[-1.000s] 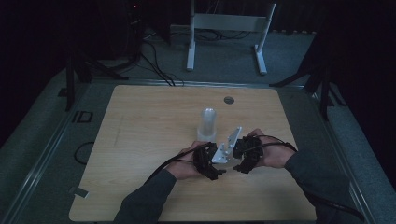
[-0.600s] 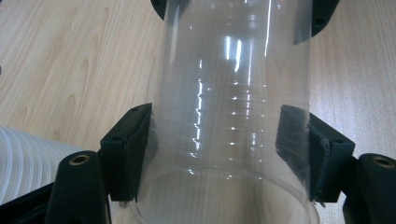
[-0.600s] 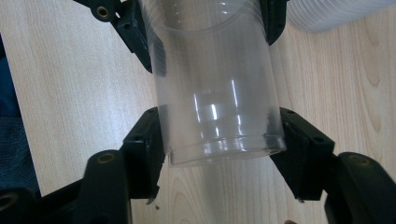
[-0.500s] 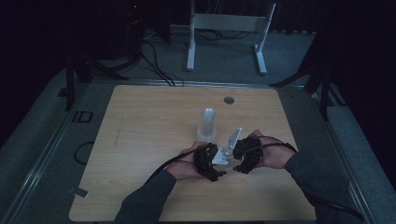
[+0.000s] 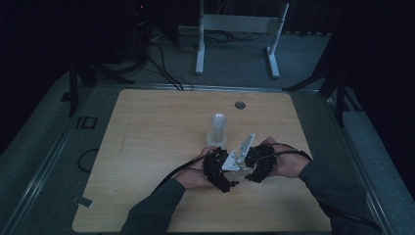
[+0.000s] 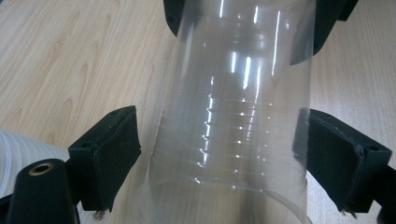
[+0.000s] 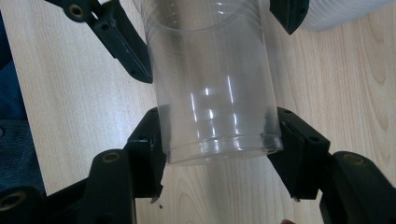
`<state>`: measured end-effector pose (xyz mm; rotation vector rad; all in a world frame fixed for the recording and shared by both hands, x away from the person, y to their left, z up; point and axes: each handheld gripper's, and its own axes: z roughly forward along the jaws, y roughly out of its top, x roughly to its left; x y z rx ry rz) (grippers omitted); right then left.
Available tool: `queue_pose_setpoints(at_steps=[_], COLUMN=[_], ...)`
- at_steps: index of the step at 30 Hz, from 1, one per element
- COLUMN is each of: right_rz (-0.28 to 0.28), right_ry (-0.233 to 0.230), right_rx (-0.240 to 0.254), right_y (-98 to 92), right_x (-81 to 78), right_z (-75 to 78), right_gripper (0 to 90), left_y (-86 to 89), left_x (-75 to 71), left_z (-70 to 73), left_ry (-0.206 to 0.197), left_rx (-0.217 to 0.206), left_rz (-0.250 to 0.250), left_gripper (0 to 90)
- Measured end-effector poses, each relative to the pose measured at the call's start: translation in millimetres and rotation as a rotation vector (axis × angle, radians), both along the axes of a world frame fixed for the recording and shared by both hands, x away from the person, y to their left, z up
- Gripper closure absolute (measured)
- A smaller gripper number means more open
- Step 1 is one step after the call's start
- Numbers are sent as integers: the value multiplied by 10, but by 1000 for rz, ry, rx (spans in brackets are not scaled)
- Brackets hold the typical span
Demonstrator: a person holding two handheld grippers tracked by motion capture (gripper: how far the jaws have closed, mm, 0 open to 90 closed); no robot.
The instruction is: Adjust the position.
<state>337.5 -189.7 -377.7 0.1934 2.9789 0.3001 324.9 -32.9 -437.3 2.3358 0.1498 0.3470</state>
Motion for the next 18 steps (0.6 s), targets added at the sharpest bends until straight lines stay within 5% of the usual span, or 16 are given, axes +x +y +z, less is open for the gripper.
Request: queue_pose_setpoints(at_steps=[18], right_rz=[-93], right_ry=[-6], right_rx=[27], right_y=[-229], right_x=[37], right_z=[-115], right_gripper=[416], left_y=[59], left_x=[55], left_z=[102], left_ry=[-17], left_rx=[-32], left_rz=[23], left_gripper=[157])
